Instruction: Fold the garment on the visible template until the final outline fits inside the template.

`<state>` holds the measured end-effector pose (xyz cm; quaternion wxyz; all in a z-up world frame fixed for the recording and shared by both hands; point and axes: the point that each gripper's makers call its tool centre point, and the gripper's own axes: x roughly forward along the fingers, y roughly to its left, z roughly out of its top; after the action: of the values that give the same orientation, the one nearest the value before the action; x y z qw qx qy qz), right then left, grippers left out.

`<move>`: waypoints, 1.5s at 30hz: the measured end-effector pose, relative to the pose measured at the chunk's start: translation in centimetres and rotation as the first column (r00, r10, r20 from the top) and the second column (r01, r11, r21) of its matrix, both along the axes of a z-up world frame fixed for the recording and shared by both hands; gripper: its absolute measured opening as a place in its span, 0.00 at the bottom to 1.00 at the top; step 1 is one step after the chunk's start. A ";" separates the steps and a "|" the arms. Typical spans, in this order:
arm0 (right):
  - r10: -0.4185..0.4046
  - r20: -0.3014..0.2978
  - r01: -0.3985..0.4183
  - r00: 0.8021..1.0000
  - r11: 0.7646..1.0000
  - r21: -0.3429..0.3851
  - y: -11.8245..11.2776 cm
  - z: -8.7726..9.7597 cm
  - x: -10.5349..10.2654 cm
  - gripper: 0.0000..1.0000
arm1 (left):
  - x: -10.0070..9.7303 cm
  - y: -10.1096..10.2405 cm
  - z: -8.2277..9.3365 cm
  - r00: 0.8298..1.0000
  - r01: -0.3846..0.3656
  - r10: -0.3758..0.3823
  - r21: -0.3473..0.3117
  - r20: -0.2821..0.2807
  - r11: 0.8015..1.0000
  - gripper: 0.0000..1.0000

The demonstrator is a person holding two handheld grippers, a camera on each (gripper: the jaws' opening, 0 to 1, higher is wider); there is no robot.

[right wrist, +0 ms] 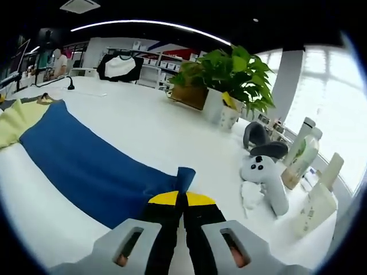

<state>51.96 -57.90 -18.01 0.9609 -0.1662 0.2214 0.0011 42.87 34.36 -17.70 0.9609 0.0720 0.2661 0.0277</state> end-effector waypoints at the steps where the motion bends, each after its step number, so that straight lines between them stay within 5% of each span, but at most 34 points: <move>1: 0.000 -0.001 0.000 1.000 1.000 -0.002 0.0 0.0 0.0 0.00 | 0.0 0.0 0.0 1.000 0.000 0.000 0.002 -0.001 1.000 0.03; 22: -0.009 -0.019 0.009 1.000 1.000 0.015 -0.5 -0.3 0.3 0.00 | -0.5 0.2 -0.5 1.000 -0.007 0.007 -0.004 -0.015 1.000 0.03; 30: -0.023 -0.018 0.024 1.000 0.999 0.047 -0.3 -0.4 0.5 0.00 | -0.9 -0.4 -0.2 0.998 0.026 -0.022 0.072 -0.051 0.997 0.03; 36: -0.006 -0.007 0.007 1.000 0.999 0.047 -0.2 -0.1 0.3 0.00 | -0.9 -0.3 0.1 0.999 0.022 -0.019 0.064 -0.048 0.998 0.03; 39: -0.014 0.004 0.014 1.000 0.997 0.079 -0.5 0.3 -0.1 0.03 | -1.3 -1.0 -0.3 0.991 0.119 -0.112 0.093 -0.078 0.988 0.03; 40: -0.018 0.009 0.017 1.000 0.996 0.091 -0.7 0.4 -0.2 0.04 | -1.6 -0.9 -0.5 0.995 0.057 -0.055 0.026 -0.081 0.998 0.04; 45: -0.034 0.059 0.029 0.998 0.997 0.074 -2.0 1.5 -0.5 0.13 | -1.8 -0.2 0.5 0.998 0.055 -0.053 0.052 -0.035 0.997 0.10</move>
<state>51.41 -59.95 -16.52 0.9725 -0.1272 0.1948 -0.0109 41.08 34.15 -17.22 0.9545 0.1050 0.2791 0.0077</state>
